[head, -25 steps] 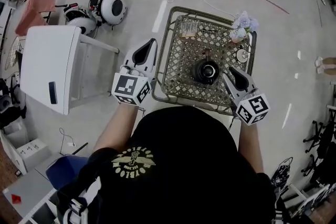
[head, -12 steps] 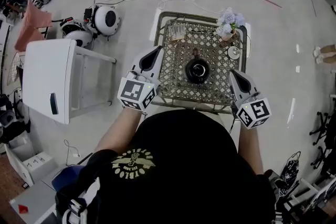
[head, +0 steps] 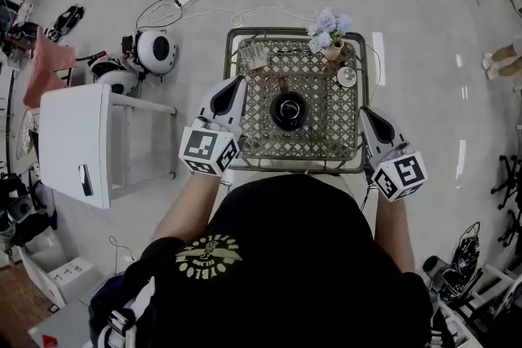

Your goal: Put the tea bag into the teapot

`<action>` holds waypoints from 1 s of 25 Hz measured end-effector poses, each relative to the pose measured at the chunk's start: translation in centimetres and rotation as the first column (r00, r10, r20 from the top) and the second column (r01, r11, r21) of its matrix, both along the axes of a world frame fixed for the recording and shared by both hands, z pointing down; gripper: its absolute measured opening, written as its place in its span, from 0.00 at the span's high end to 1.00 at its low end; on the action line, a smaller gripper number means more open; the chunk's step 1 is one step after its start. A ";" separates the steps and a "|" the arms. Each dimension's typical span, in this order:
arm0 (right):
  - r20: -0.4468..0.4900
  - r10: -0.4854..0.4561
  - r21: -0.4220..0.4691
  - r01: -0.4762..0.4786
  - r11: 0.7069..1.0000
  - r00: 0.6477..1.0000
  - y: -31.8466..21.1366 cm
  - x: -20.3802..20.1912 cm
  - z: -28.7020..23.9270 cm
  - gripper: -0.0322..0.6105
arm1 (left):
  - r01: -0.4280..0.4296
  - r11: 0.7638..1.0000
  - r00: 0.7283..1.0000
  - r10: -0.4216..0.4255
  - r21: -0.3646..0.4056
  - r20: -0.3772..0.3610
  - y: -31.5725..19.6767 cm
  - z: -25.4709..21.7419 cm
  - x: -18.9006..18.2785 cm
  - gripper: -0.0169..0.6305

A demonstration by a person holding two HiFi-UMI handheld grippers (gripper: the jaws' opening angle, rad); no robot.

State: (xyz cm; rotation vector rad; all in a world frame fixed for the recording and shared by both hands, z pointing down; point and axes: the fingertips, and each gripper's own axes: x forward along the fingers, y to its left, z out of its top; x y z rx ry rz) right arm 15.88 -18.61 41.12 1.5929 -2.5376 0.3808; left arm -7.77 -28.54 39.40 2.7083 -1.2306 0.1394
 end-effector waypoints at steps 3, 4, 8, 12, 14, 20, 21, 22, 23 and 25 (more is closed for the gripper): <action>-0.009 0.025 0.016 -0.025 1.000 1.000 0.6 2.5 -0.6 0.94 | 0.033 0.999 0.999 -0.033 0.026 -0.016 0.3 -0.5 1.4 0.98; -0.014 0.039 0.020 -0.039 0.999 0.999 0.7 3.2 -0.6 0.94 | 0.042 0.998 0.999 -0.041 0.037 -0.021 0.3 -0.7 1.6 0.98; -0.017 0.062 0.023 -0.061 0.998 0.998 0.7 5.2 -0.3 0.94 | 0.042 0.998 0.999 -0.041 0.054 -0.034 1.0 -1.0 2.6 0.98; -0.010 0.012 0.023 -0.012 1.000 1.000 0.5 5.9 0.1 0.94 | 0.056 0.996 0.998 -0.055 0.065 -0.013 1.8 -1.3 3.8 0.98; -0.016 -0.020 0.028 0.020 0.999 1.000 0.3 6.2 0.0 0.94 | 0.080 0.994 0.997 -0.081 0.071 0.003 2.1 -1.4 4.3 0.98; -0.026 -0.110 0.050 0.111 0.993 0.994 0.1 6.6 -0.2 0.94 | 0.141 0.989 0.990 -0.141 0.035 0.014 3.3 -1.1 4.9 0.98; -0.018 -0.126 0.051 0.127 0.991 0.992 0.0 6.5 0.1 0.94 | 0.157 0.987 0.987 -0.158 0.033 0.019 3.6 -1.0 4.7 0.98; -0.011 -0.140 0.053 0.141 0.989 0.990 -0.1 6.5 0.3 0.94 | 0.170 0.985 0.985 -0.171 0.034 0.027 3.8 -1.0 4.5 0.98; -0.003 -0.152 0.055 0.152 0.987 0.988 -0.3 6.5 0.5 0.94 | 0.183 0.982 0.982 -0.184 0.037 0.037 4.1 -1.1 4.3 0.98; 0.014 -0.180 0.059 0.179 0.982 0.984 -0.6 6.2 0.7 0.94 | 0.214 0.976 0.974 -0.216 0.045 0.060 4.8 -1.5 3.6 0.98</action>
